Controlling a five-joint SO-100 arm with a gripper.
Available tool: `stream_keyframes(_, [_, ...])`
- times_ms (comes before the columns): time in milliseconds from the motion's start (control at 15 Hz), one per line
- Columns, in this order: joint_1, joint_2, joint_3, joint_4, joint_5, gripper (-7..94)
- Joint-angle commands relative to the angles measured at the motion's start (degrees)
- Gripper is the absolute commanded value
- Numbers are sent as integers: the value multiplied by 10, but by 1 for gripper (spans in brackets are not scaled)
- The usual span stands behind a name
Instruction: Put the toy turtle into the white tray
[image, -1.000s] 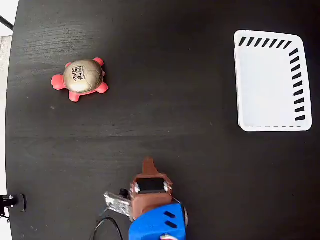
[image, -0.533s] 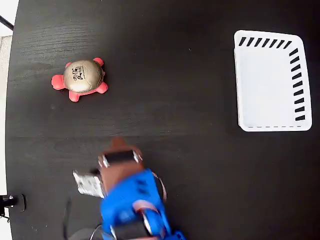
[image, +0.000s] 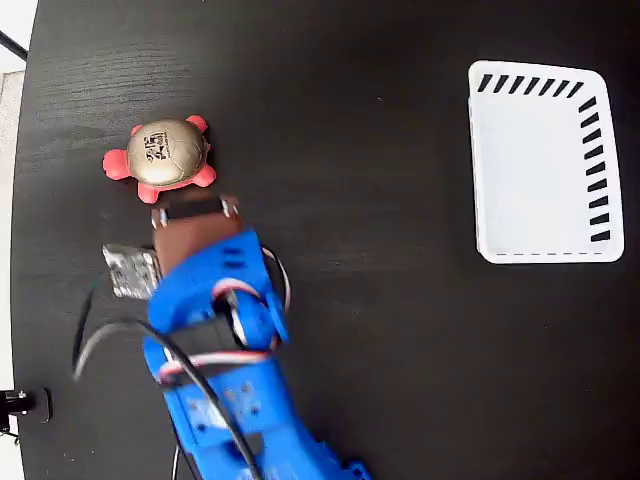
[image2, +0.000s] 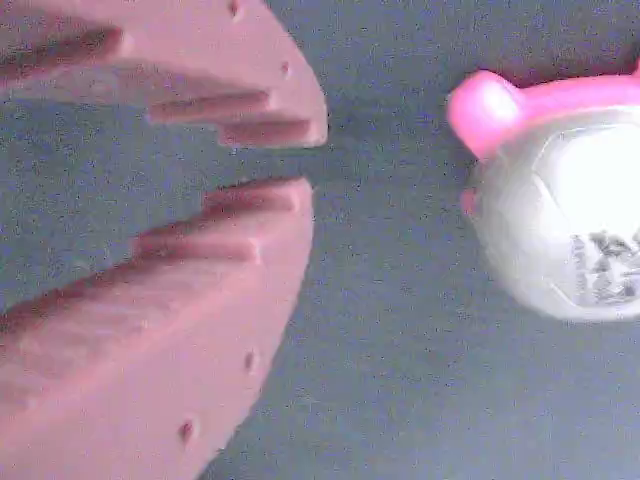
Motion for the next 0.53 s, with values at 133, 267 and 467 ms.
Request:
stream_keyframes(133, [-33, -100, -161, 24, 2, 0])
stream_keyframes(267, [-40, -161, -245, 62, -3, 0])
stream_keyframes(467, [-44, -223, -330, 96, -5, 0])
